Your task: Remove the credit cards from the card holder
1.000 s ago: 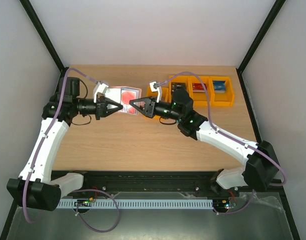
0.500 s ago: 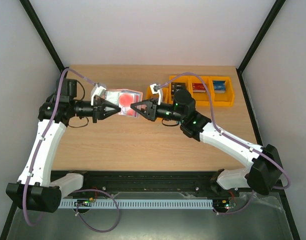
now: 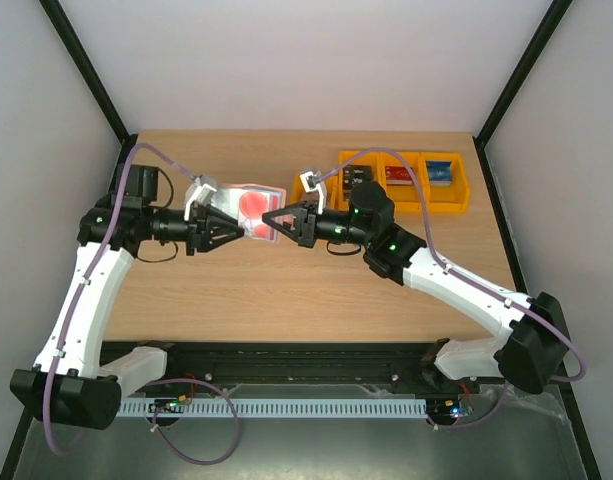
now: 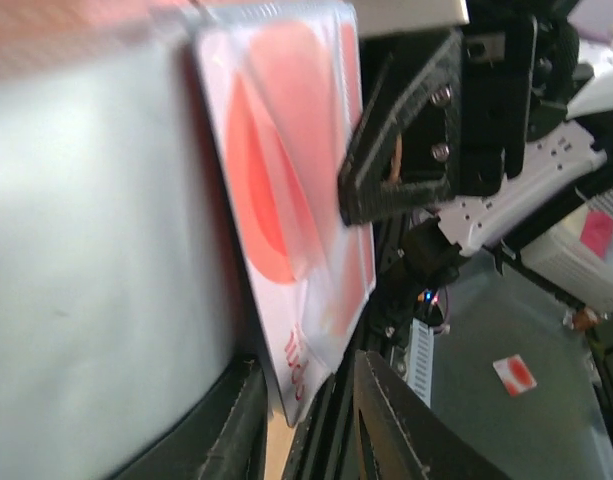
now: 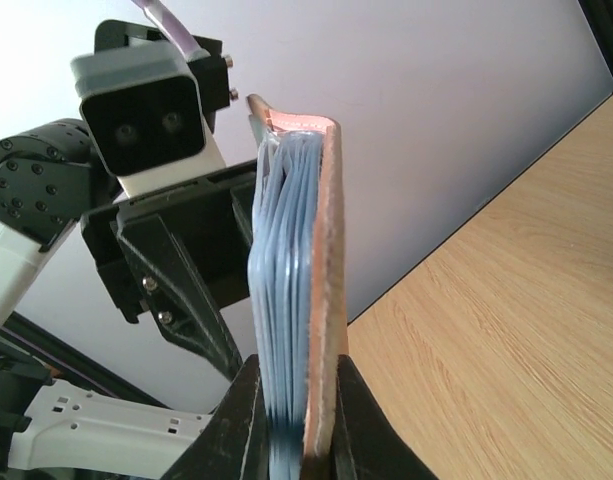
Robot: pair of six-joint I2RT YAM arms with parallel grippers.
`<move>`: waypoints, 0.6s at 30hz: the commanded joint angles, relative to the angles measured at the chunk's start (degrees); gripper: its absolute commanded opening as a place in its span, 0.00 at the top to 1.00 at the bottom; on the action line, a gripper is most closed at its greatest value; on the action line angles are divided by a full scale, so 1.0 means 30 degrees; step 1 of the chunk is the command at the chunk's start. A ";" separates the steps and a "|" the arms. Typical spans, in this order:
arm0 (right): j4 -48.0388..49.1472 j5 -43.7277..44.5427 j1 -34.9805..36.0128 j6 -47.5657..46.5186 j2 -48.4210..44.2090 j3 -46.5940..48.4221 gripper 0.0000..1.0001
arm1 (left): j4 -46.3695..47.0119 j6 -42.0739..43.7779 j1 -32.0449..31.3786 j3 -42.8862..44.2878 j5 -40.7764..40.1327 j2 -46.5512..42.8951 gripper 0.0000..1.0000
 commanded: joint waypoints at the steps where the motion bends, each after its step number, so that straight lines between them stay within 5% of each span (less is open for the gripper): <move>1: 0.2531 -0.1158 0.0020 0.0866 -0.0430 -0.0069 0.98 | 0.1086 -0.0805 -0.0566 -0.1007 0.0524 -0.0264 0.69; 5: 0.3149 -0.1440 0.0064 0.1238 -0.0415 -0.0288 0.98 | 0.1908 -0.1692 -0.1198 -0.1515 -0.0113 -0.0264 0.71; 8: 0.3164 -0.1367 0.0070 0.1185 -0.0451 -0.0477 0.98 | 0.1763 -0.1558 -0.1280 -0.0996 0.0186 -0.0221 0.96; 12: 0.3051 -0.1463 0.0074 0.0538 -0.1206 -0.0947 0.97 | 0.0511 -0.0273 -0.0903 -0.0388 0.0902 -0.0250 0.98; 18: 0.0239 -0.1287 0.0029 -0.1484 -0.2115 -0.1238 0.82 | -0.0517 0.0969 -0.0644 -0.0517 0.0642 -0.0387 0.98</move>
